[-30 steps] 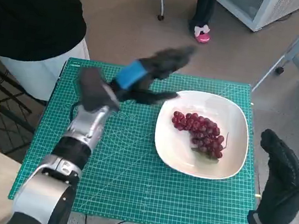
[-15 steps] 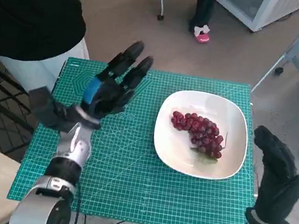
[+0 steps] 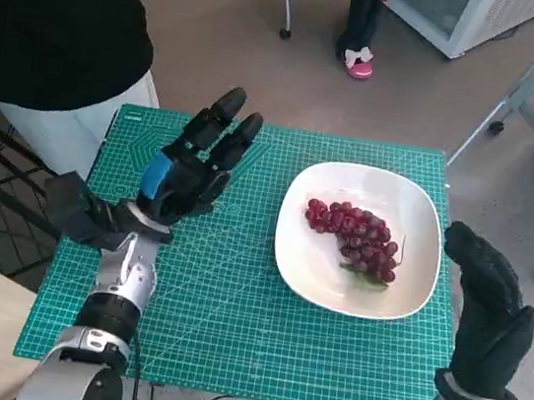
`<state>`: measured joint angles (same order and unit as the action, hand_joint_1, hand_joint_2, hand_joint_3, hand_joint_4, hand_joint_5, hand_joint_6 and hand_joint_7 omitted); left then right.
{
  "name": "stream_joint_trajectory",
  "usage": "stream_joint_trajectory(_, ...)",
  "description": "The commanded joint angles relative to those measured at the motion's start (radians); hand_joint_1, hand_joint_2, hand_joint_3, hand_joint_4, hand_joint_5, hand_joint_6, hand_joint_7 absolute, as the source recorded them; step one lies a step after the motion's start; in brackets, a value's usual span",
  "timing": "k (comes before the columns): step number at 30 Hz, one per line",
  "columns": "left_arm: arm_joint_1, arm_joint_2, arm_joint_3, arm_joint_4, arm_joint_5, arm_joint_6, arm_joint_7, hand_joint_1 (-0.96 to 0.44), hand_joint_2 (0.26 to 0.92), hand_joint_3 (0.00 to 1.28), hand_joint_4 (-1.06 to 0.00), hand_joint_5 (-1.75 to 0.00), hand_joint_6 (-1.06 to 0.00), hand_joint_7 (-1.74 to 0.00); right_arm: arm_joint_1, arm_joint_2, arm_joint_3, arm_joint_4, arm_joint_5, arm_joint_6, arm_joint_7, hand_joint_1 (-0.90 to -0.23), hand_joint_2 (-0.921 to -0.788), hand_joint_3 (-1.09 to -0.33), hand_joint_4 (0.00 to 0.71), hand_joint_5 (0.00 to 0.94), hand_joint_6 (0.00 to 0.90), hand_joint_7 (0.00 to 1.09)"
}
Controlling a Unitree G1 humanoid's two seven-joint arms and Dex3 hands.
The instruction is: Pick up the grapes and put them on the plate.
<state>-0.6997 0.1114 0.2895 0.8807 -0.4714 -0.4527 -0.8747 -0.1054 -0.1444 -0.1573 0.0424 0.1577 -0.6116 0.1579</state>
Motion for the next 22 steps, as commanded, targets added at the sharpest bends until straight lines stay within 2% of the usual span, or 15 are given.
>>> stream_joint_trajectory(1, 0.041, 0.006, -0.005, -0.057, 0.004, 0.017, -0.002, -0.66, 0.921, 0.45, -0.13, -0.02, -0.21, -0.03, 0.021, -0.006, -0.001, -0.007, 0.021, 0.022, 0.016, -0.62, -0.921, -0.845, 0.455, 0.001, 0.206, 0.19)
stream_joint_trajectory(10, 0.106, 0.006, -0.013, -0.153, 0.005, 0.035, 0.006, -0.66, 0.921, 0.45, -0.16, -0.02, -0.24, -0.03, 0.035, -0.011, -0.004, -0.021, 0.04, 0.029, 0.031, -0.624, -0.921, -0.845, 0.454, 0.001, 0.215, 0.19)
stream_joint_trajectory(22, 0.183, 0.009, -0.021, -0.232, 0.01, 0.022, 0.009, -0.67, 0.921, 0.44, -0.18, -0.02, -0.27, -0.03, 0.044, -0.015, -0.005, -0.032, 0.049, 0.037, 0.04, -0.624, -0.921, -0.844, 0.452, 0.0, 0.219, 0.18)
